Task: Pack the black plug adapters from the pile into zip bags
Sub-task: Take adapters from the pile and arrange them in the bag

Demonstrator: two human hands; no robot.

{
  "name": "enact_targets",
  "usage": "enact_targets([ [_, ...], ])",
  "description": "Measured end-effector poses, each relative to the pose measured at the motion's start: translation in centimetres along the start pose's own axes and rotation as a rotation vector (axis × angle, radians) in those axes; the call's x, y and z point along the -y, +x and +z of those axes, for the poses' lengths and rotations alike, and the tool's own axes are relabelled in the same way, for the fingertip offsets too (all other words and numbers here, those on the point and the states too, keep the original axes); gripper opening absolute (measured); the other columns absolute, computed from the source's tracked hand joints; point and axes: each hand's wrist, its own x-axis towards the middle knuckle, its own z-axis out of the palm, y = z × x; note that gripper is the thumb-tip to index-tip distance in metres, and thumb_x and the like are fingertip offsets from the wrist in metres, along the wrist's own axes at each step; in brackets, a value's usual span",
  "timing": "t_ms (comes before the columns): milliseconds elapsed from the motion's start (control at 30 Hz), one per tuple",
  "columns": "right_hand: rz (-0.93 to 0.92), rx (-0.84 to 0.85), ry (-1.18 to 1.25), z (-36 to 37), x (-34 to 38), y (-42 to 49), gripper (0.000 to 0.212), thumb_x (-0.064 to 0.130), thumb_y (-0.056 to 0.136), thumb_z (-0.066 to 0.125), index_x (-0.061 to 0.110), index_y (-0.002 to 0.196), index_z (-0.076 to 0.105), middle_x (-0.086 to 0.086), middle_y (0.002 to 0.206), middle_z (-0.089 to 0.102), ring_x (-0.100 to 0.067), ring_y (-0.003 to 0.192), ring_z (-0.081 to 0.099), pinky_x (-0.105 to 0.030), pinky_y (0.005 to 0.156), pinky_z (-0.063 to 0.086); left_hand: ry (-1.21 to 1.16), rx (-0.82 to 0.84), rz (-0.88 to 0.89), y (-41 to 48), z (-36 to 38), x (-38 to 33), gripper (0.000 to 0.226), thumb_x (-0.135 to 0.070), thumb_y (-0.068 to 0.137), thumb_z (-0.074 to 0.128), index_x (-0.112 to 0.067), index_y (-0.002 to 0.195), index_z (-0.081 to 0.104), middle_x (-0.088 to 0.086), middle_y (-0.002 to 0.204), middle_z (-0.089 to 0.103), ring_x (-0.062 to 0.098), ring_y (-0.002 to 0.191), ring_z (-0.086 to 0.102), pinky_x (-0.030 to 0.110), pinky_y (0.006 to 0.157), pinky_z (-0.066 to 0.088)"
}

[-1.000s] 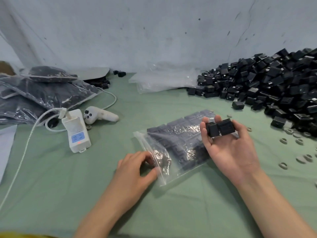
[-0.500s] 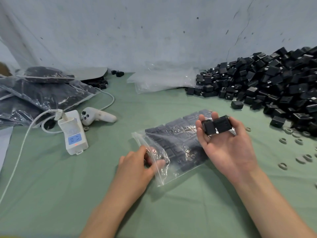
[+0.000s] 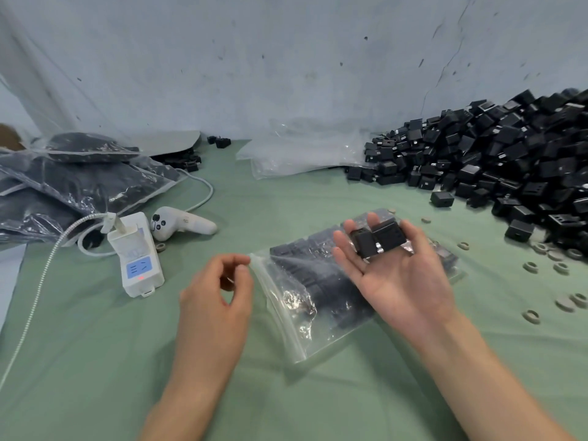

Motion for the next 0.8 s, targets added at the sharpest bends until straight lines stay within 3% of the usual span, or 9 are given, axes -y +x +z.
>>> enact_targets([
  [100,0.092,0.019,-0.026,0.8,-1.8,-0.5,0.036,0.047,0.099,0.044,0.017,0.1,0.063,-0.017,0.116,0.068,-0.04,0.116,0.064,-0.051,0.098,0.049,-0.031,0.02,0.122,-0.1,0.7,-1.7,0.009,-0.037,0.094,0.054,-0.041,0.098,0.062,-0.02,0.087,0.063,0.005,0.085,0.06,0.006,0.074,0.036],
  [200,0.172,0.058,-0.046,1.7,-3.5,-1.3,0.035,0.047,0.098,0.046,0.017,0.101,0.063,-0.018,0.117,0.064,-0.042,0.123,0.059,-0.051,0.104,0.047,-0.013,0.174,0.213,-0.5,2.1,-2.8,0.02,-0.045,0.094,0.052,-0.043,0.113,0.06,-0.021,0.095,0.061,0.006,0.09,0.059,0.017,0.082,0.042],
  [300,0.188,0.066,-0.059,2.3,-4.3,-2.1,0.038,0.048,0.099,0.044,0.015,0.101,0.063,-0.016,0.114,0.066,-0.034,0.106,0.069,-0.043,0.09,0.055,-0.008,0.272,0.218,-0.9,3.1,-3.1,0.026,-0.049,0.094,0.049,-0.044,0.117,0.06,-0.018,0.101,0.056,0.006,0.097,0.056,0.029,0.09,0.046],
  [367,0.178,0.032,-0.052,2.5,-4.3,-2.4,0.038,0.049,0.099,0.043,0.015,0.1,0.06,-0.016,0.115,0.067,-0.033,0.103,0.069,-0.041,0.09,0.053,-0.052,0.297,0.218,-1.0,3.2,-3.2,0.02,-0.048,0.091,0.053,-0.048,0.111,0.058,-0.019,0.101,0.054,0.004,0.1,0.055,0.018,0.089,0.042],
  [433,0.153,-0.013,-0.023,2.7,-3.9,-2.5,0.035,0.047,0.099,0.045,0.014,0.101,0.056,-0.018,0.12,0.064,-0.036,0.106,0.064,-0.043,0.102,0.048,-0.07,0.337,0.234,-1.0,3.1,-3.3,0.023,-0.047,0.088,0.062,-0.047,0.11,0.056,-0.023,0.104,0.055,0.002,0.103,0.054,0.007,0.086,0.036],
  [500,0.133,-0.042,-0.003,2.8,-3.5,-2.4,0.033,0.046,0.099,0.049,0.013,0.1,0.054,-0.019,0.127,0.064,-0.037,0.105,0.064,-0.046,0.109,0.043,-0.049,0.365,0.272,-1.1,3.1,-3.2,0.028,-0.047,0.085,0.065,-0.045,0.111,0.054,-0.029,0.108,0.055,0.001,0.106,0.052,0.005,0.086,0.033],
  [567,0.126,-0.058,0.017,2.9,-3.5,-2.2,0.032,0.046,0.1,0.049,0.013,0.097,0.052,-0.019,0.133,0.063,-0.038,0.102,0.068,-0.05,0.105,0.047,-0.057,0.345,0.274,-1.3,3.2,-3.3,0.029,-0.049,0.083,0.064,-0.046,0.11,0.053,-0.03,0.106,0.056,-0.001,0.106,0.052,0.004,0.085,0.033],
  [700,0.108,-0.121,0.019,2.9,-3.5,-1.6,0.035,0.047,0.101,0.048,0.016,0.086,0.054,-0.015,0.114,0.072,-0.043,0.107,0.068,-0.052,0.094,0.051,-0.313,0.235,0.118,-0.9,2.4,-3.5,0.024,-0.04,0.085,0.064,-0.042,0.108,0.059,-0.021,0.102,0.067,0.0,0.096,0.063,0.006,0.078,0.042],
  [800,0.075,-0.171,0.0,2.5,-2.5,-1.1,0.037,0.047,0.1,0.048,0.019,0.079,0.057,-0.005,0.085,0.071,-0.03,0.087,0.074,-0.042,0.078,0.056,-0.445,0.126,-0.058,0.1,0.9,-2.8,0.021,-0.034,0.09,0.061,-0.036,0.111,0.064,-0.011,0.095,0.071,0.005,0.083,0.068,0.014,0.071,0.052],
])
